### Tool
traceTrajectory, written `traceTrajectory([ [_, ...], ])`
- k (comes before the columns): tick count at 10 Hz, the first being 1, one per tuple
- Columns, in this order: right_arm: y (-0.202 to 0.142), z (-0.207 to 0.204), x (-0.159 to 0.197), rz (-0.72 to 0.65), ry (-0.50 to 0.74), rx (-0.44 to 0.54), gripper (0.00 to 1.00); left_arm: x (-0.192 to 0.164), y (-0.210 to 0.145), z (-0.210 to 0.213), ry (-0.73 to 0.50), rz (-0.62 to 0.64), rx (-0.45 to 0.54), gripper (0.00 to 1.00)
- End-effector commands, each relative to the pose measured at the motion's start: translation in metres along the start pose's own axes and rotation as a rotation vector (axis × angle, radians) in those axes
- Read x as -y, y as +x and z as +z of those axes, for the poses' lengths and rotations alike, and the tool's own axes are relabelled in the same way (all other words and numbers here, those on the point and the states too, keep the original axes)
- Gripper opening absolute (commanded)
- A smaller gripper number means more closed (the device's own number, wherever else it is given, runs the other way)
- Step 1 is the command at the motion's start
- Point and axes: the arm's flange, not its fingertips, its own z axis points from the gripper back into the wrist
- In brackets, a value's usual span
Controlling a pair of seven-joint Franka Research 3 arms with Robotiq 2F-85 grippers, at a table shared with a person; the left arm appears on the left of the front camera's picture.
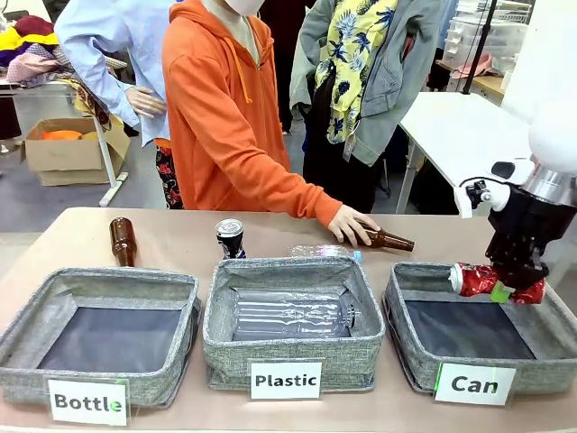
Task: Sort the can waste into the basket.
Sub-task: Pick up the can waste from the table and place it in the right Fabric basket.
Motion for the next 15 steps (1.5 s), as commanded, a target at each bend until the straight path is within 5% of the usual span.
traceTrajectory([
  [1,0.0,0.005,0.005,0.015,0.026,0.035,0.82,0.001,-0.001,0.001,-0.01,-0.022,-0.002,1.0],
  [3,0.0,0.005,0.005,0.007,0.024,0.034,1.0,0.001,-0.001,0.001,-0.01,-0.022,-0.002,1.0],
  [7,-0.005,0.012,0.002,-0.017,0.023,0.122,1.0,0.001,-0.001,0.001,-0.01,-0.022,-0.002,1.0],
  [8,-0.01,0.016,0.002,-0.096,0.051,0.219,1.0,0.001,-0.001,0.001,-0.01,-0.022,-0.002,1.0],
  [10,-0.026,0.029,0.011,-0.412,0.245,0.572,1.0,0.001,-0.001,0.001,-0.01,-0.022,-0.002,1.0],
  [13,-0.069,0.043,0.04,-0.833,0.723,1.1,1.0,0.0,0.0,0.0,0.0,0.0,0.0,1.0],
  [15,-0.095,0.041,0.039,-1.0,0.833,1.363,1.0,0.052,0.039,0.076,-0.053,0.094,0.129,1.0],
])
